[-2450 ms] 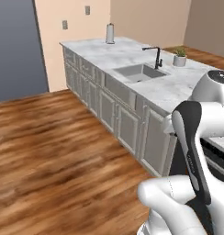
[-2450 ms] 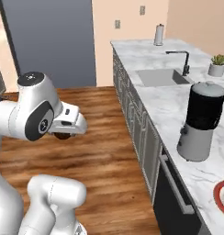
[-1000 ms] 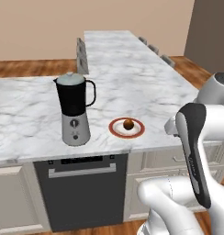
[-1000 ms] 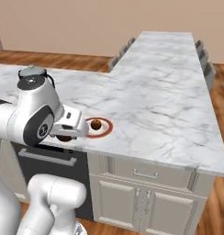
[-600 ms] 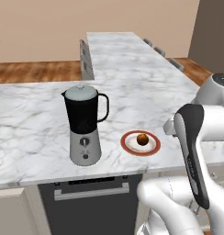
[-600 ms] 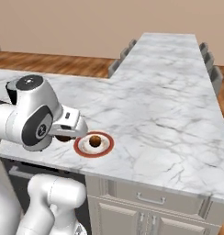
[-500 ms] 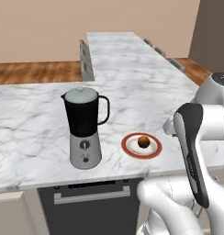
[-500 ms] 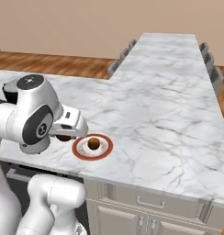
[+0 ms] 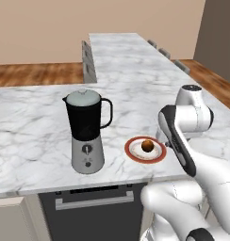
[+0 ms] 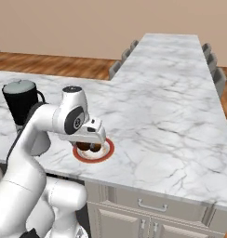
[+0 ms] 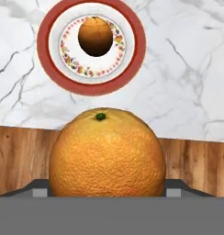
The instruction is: Pick the two oranges from the fridge and place them on the plate next to the blender to make a fruit smoothie.
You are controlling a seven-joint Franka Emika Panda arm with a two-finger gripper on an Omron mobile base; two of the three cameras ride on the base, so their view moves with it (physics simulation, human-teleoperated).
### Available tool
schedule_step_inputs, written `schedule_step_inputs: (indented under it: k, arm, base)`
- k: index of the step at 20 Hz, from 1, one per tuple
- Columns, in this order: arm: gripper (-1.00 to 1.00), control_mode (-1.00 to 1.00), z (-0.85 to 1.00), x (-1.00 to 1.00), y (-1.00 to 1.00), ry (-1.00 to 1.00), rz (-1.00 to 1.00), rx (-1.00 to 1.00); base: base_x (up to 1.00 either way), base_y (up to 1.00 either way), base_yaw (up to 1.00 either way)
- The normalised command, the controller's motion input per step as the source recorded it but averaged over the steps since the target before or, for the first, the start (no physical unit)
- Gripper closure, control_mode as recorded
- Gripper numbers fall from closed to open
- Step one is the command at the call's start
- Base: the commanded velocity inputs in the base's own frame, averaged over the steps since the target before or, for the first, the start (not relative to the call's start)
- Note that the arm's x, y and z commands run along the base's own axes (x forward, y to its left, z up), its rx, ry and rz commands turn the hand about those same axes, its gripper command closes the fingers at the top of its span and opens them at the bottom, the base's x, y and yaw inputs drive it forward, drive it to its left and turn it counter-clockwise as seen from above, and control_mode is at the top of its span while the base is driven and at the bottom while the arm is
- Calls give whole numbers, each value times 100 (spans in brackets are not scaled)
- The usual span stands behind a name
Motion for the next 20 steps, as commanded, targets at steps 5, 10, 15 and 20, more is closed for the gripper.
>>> schedule_step_inputs:
  k: [5, 10, 15, 20]
  arm:
    - [100, -100, -66, 99, 0, 0, 0, 10]
    - [100, -100, -78, 67, -12, 0, 0, 10]
    - [100, -100, -38, 52, -2, 0, 0, 1]
    - [100, -100, -30, 57, -4, 1, 0, 0]
  base:
    - [0, 0, 0]
    - [0, 0, 0]
    - [0, 0, 0]
    - [0, 0, 0]
